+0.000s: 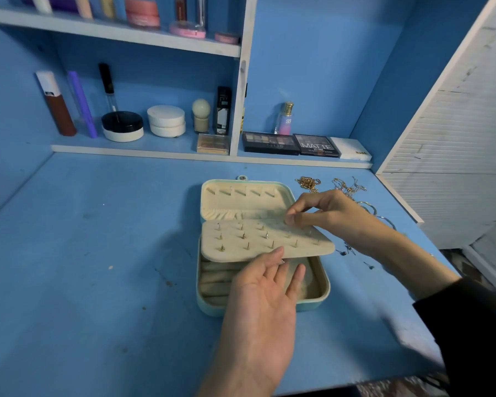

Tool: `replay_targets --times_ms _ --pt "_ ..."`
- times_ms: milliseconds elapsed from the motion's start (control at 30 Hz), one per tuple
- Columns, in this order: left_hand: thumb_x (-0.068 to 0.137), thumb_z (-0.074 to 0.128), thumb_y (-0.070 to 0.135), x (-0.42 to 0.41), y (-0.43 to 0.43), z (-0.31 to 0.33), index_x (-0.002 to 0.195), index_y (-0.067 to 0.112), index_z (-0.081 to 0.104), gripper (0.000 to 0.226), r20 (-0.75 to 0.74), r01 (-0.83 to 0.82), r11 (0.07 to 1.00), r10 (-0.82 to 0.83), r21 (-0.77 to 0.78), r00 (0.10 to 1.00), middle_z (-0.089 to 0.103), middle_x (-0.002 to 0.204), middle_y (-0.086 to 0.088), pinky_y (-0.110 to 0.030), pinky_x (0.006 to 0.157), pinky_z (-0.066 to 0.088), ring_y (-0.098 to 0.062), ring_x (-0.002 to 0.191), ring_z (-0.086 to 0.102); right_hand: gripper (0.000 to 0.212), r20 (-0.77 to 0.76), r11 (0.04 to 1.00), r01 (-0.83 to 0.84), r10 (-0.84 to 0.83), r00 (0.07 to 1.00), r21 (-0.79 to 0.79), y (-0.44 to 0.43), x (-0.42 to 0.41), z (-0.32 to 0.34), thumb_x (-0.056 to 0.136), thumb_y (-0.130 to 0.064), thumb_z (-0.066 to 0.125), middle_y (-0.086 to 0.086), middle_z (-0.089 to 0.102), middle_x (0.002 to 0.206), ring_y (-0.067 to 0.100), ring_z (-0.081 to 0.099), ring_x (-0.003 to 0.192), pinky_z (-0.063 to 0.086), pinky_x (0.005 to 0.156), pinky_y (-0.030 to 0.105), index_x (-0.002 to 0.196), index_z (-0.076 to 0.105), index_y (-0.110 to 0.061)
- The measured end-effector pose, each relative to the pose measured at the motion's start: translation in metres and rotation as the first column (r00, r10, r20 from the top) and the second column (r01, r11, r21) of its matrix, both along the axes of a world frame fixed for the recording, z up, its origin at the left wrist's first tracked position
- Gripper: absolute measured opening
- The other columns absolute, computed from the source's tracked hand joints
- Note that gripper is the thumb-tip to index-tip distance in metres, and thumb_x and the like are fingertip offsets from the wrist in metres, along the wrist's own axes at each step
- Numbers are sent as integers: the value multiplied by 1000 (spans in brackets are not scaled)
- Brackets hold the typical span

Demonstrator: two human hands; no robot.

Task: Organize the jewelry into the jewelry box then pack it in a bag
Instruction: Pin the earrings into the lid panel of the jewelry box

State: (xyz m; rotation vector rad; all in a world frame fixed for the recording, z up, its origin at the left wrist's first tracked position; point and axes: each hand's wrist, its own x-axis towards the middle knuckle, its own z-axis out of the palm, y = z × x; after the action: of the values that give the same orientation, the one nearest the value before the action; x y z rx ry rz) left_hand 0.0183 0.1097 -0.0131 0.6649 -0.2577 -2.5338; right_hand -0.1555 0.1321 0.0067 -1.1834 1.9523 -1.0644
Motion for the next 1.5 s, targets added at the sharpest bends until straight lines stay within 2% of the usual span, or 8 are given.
replay_targets --times_ms 367,533,600,767,1067,1200,1367,1500 --pt "70 55 6 0 -1 -1 108 14 66 40 -22 2 1000 -2 -13 1000 69 116 -4 -38 102 41 -16 117 58 6 24 1000 -19 19 1000 -17 1 2 -1 78 -18 72 -4 68 82 5 61 81 43 79 20 73 73 -19" --pt "70 55 6 0 -1 -1 109 14 66 42 -26 0 1000 0 -12 1000 69 114 -4 -38 101 41 -15 116 58 4 -56 998 -55 53 997 -35 1 4 0 80 -16 71 -1 67 81 -2 55 68 37 62 7 78 73 -15" --pt "70 55 6 0 -1 -1 108 14 66 40 -26 0 1000 0 -7 1000 70 113 -4 -38 100 42 -15 116 59 5 -119 997 -77 74 990 -24 1 3 1 81 -18 71 -1 67 82 -4 52 65 35 60 8 80 74 -14" --pt "69 55 5 0 -1 0 105 13 67 39 -16 3 1000 -2 7 1000 71 111 -4 -39 100 42 -16 116 58 4 -271 983 -177 183 945 46 -1 -1 7 80 -20 72 -9 67 81 3 54 73 40 66 23 79 74 -23" --pt "68 57 5 1 -1 -1 110 15 65 44 -1 -2 1000 2 5 1000 69 115 -4 -41 104 40 -17 118 56 9 -342 907 -332 407 847 259 -19 -4 35 82 -13 69 -3 70 85 15 60 82 42 72 12 83 72 -22" --pt "68 57 5 1 -1 0 104 15 67 39 -4 0 1000 0 -4 1000 69 114 -4 -39 102 41 -17 116 58 10 -356 871 -352 468 809 343 -27 -1 40 82 -15 69 -9 69 82 8 57 75 42 72 16 79 71 -25" --pt "68 56 5 1 -2 0 95 14 67 30 -13 9 1000 -9 -1 1000 71 100 -4 -38 103 41 -18 107 61 17 -396 861 -333 480 783 385 -29 6 43 80 -14 66 -15 65 75 3 49 68 39 61 13 73 67 -30" --pt "68 55 5 1 -2 -1 94 15 66 29 -18 14 1000 -14 -5 1000 70 98 -4 -38 103 40 -18 102 61 13 -458 863 -300 476 751 405 -30 7 40 78 -16 66 -14 66 74 3 51 68 42 70 17 74 68 -27"
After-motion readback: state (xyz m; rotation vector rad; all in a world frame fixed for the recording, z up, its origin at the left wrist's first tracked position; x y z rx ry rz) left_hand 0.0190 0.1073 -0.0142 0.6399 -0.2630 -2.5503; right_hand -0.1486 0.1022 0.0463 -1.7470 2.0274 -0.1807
